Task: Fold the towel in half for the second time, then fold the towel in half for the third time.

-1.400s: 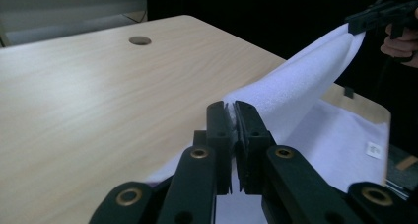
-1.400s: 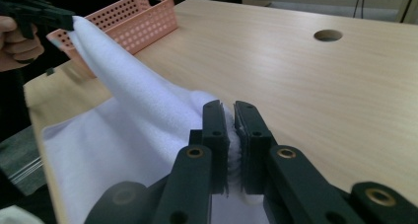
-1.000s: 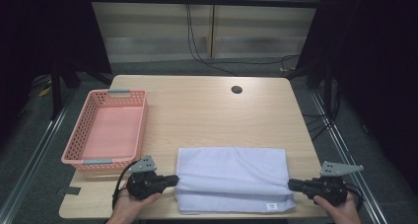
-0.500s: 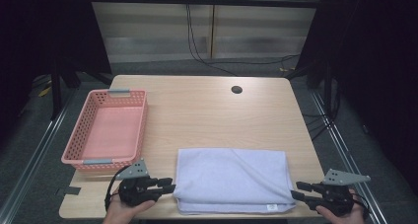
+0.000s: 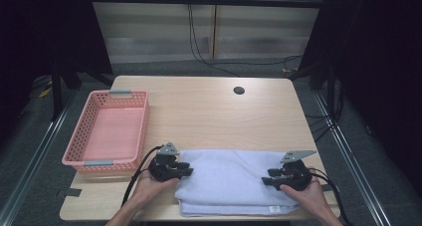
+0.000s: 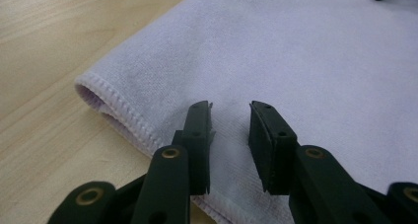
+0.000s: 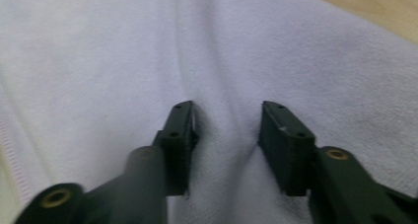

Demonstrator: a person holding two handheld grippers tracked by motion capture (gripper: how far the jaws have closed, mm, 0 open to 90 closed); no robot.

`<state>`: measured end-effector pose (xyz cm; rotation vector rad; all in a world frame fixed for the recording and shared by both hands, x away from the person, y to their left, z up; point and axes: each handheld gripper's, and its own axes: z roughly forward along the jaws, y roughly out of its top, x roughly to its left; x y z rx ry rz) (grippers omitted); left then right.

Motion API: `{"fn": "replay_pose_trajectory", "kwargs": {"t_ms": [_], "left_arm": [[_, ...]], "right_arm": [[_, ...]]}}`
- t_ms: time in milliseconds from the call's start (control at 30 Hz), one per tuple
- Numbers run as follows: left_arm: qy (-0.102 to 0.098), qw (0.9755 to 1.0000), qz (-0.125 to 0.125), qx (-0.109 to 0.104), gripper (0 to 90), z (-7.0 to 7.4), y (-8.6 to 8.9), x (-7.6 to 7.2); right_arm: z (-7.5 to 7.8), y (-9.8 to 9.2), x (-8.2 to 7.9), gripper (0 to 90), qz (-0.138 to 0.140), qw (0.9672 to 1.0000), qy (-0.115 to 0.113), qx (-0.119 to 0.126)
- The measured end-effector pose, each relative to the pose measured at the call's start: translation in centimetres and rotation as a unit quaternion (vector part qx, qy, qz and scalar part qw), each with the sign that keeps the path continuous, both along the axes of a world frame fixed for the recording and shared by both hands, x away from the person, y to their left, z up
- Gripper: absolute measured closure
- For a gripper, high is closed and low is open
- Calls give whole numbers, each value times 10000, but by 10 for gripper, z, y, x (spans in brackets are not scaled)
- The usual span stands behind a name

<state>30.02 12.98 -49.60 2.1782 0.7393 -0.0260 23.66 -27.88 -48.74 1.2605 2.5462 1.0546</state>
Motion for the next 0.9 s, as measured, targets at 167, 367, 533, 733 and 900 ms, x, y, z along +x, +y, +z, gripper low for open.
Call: {"fn": "replay_pose_trajectory", "kwargs": {"t_ms": [167, 367, 533, 733, 900], "left_arm": [[61, 9999, -17, -131, 655, -3, -4, 5], [-48, 10000, 3, -74, 611, -3, -22, 13], [-24, 9999, -107, -63, 594, 6, -22, 19], [-53, 9993, 184, -330, 535, 18, -12, 32], [-43, 9989, 365, -298, 488, 18, -12, 49]], "right_arm": [[-1, -3, 5, 680, -30, 10000, -16, -61], [-3, -16, 22, 689, -242, 9993, -220, -182], [-1, -20, 26, 516, -467, 9987, -161, 77], [20, 8, 2, 488, -61, 9975, -572, 407], [16, 51, -3, 454, 464, 9971, -401, 454]]}}
